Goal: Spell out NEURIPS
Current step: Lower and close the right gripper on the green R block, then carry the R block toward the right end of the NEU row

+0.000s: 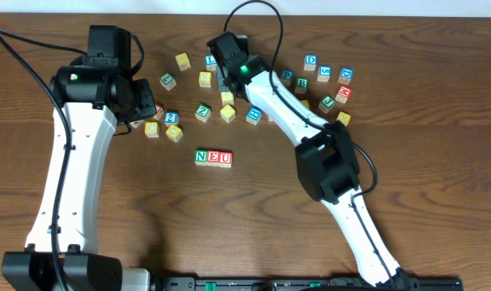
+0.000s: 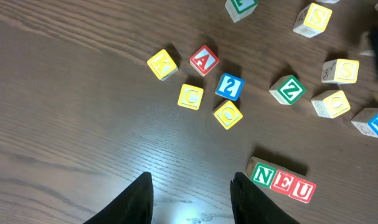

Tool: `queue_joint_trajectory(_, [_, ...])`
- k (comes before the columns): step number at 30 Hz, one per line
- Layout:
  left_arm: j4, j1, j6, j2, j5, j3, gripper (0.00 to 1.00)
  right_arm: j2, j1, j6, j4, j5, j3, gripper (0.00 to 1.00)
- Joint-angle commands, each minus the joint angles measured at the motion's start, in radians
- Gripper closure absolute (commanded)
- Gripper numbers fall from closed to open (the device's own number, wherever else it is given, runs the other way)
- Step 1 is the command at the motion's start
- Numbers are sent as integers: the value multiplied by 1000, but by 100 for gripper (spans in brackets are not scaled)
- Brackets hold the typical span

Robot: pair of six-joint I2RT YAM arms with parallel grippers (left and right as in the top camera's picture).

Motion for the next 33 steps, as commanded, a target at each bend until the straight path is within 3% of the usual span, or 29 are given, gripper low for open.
queue_joint_trajectory(1, [-3, 3, 14, -14, -13, 4, 59, -175, -13, -42, -55, 15, 8, 81])
queue_joint_trajectory(11, [-3, 3, 14, -14, -13, 4, 59, -476, -16, -42, -483, -9, 8, 81])
queue_joint_trajectory(18, [-2, 3, 14, -14, -13, 4, 59, -509, -15, -3, -749, -65, -13, 83])
queue_joint_trajectory(23, [-2, 3, 14, -14, -13, 4, 59, -506, 6, 27, -722, -81, -172, 80])
queue_joint_trajectory(33, [7, 3, 14, -14, -13, 4, 59, -506, 63, 53, -451, -236, -571, 80])
